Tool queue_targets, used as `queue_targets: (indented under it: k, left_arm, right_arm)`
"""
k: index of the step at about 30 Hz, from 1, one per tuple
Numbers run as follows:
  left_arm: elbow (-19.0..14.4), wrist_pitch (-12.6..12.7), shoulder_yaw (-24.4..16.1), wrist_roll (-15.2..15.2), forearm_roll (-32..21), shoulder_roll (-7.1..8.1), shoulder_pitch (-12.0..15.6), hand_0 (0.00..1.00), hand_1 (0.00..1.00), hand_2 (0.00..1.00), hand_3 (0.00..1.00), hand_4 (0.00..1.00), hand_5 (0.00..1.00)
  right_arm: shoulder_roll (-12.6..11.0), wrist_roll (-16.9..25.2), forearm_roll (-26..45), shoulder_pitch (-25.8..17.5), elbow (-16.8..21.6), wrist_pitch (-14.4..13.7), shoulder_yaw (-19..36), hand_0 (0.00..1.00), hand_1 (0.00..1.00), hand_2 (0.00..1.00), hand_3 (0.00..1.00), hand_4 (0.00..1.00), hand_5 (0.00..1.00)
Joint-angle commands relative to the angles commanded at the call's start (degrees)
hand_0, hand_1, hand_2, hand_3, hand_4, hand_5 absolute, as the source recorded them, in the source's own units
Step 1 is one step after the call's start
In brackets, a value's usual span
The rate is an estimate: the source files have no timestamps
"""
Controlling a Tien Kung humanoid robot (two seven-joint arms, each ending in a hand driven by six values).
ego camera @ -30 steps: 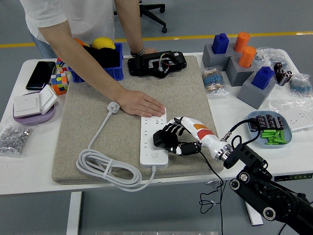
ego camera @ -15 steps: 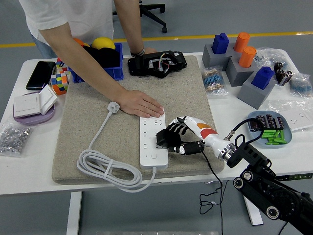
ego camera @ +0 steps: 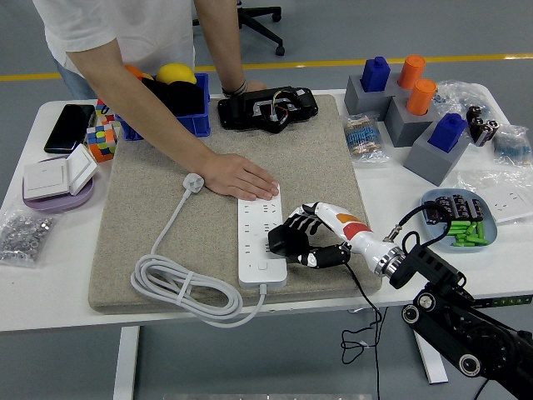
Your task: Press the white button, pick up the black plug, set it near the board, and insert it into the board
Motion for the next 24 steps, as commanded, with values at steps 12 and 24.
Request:
queue_targets:
  k: [12,24]
  left_arm:
    - [0.00,0.04,-0.22,0.02,0.06,-0.01,-0.06,0.465,0.497,0.511,0.578,0.600,0.256]
    - [0.00,0.05,-0.25,0.05,0.06,-0.04,-0.04,0.466,0.496,0.512,0.578,0.600,0.259]
  right_arm:
    - [0.16,0.26,0.07,0.31,-0.39,-0.30,-0.28,0.464,0.371,0.398,0.502,0.789,0.002]
    - [0.29,-0.02,0.38,0.46,-0.10,0.10,-0.68,0.487,0.451,0.459,0.544,0.809,0.002]
